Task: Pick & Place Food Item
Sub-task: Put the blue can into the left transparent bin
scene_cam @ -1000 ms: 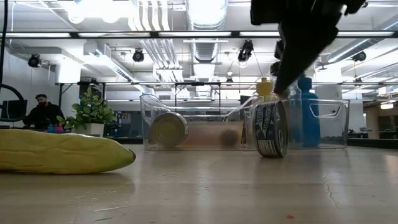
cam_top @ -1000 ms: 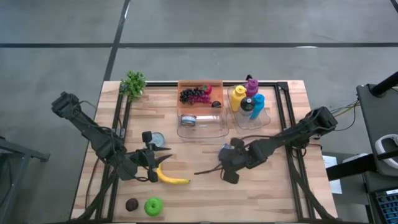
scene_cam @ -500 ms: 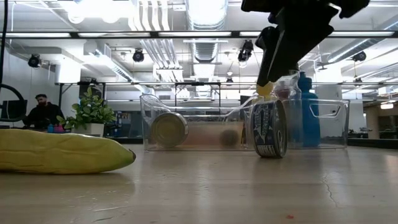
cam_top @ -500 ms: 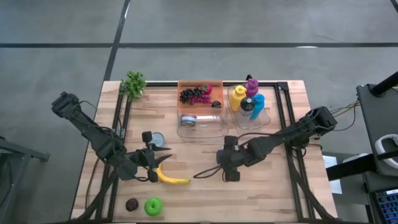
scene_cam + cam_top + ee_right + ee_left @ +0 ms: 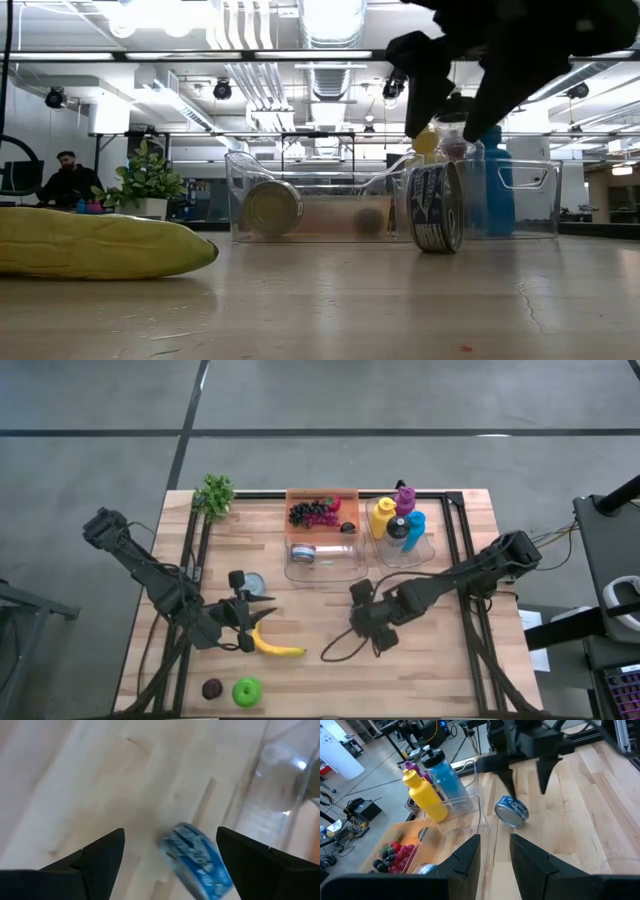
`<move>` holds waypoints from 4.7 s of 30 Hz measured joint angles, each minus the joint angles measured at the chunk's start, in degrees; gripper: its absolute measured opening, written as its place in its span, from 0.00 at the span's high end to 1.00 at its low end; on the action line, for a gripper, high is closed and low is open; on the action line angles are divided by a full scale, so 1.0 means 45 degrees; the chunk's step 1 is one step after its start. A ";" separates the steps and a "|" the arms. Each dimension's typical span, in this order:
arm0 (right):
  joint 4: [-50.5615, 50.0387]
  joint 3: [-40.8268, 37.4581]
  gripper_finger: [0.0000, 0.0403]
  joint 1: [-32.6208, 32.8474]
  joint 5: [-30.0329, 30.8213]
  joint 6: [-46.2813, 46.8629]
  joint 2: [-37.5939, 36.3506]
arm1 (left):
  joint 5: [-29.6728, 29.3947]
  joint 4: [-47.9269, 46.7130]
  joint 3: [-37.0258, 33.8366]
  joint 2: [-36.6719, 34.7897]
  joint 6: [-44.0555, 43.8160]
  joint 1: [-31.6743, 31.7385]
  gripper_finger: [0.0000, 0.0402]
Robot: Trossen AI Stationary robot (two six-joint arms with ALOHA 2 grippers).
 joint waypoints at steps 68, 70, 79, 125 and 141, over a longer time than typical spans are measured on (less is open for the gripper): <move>-0.0891 0.2109 0.68 -0.1677 -0.2290 -0.1593 0.1632 | 0.0000 -0.0004 0.0000 0.0000 0.0048 0.0068 0.74; -0.1213 0.2748 0.68 -0.1687 -0.2236 -0.1608 0.1632 | 0.0000 -0.0005 0.0000 0.0000 0.0048 0.0068 0.74; -0.1410 0.4697 0.68 -0.2552 -0.2144 -0.2350 0.1620 | 0.0000 -0.0005 0.0000 0.0000 0.0044 0.0068 0.74; -0.0221 0.4808 0.68 -0.7371 -0.3196 -0.2109 0.4663 | 0.0005 -0.0043 0.0000 0.0000 -0.0195 0.0064 0.74; -0.0225 0.4788 0.62 -0.7366 -0.3174 -0.2143 0.4663 | 0.0005 -0.0043 0.0000 0.0000 -0.0233 0.0068 0.74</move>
